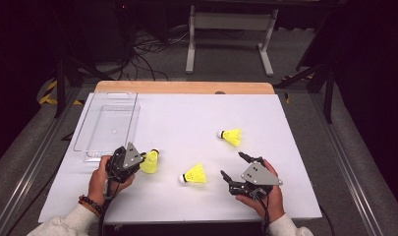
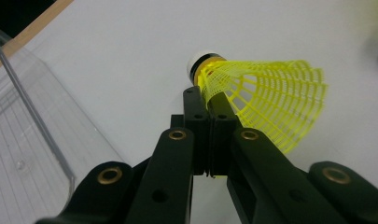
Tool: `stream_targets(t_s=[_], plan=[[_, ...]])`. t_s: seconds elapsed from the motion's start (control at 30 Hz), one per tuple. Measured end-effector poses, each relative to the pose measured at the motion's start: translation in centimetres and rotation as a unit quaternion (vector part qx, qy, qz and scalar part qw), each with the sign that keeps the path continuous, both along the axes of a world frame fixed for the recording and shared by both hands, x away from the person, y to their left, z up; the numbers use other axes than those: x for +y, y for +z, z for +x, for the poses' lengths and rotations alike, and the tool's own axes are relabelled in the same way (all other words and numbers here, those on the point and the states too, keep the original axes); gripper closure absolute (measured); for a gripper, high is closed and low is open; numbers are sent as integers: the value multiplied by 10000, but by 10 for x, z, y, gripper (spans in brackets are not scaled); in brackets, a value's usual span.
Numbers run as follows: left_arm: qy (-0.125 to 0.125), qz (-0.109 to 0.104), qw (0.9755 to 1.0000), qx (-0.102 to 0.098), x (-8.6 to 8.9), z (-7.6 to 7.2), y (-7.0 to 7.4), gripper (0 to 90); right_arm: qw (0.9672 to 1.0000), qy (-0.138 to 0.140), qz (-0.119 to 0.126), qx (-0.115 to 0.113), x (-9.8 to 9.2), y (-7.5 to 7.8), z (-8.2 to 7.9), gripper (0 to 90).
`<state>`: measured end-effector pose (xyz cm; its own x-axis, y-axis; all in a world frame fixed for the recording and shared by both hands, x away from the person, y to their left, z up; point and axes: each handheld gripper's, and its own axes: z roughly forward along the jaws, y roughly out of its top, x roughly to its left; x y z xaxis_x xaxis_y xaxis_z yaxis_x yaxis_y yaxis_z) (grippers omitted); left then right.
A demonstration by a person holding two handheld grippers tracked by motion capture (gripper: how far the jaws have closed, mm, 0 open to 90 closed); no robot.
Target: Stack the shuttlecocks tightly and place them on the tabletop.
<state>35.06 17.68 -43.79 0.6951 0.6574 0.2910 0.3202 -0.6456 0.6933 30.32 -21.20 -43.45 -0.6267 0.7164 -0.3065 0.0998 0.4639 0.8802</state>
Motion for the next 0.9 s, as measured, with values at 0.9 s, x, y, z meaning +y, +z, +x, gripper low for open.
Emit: stream_targets(t_s=[0.9], plan=[[-747,209,9961,424,-51,19,4,802,9998,46,-95,156,2,-4,3,218]])
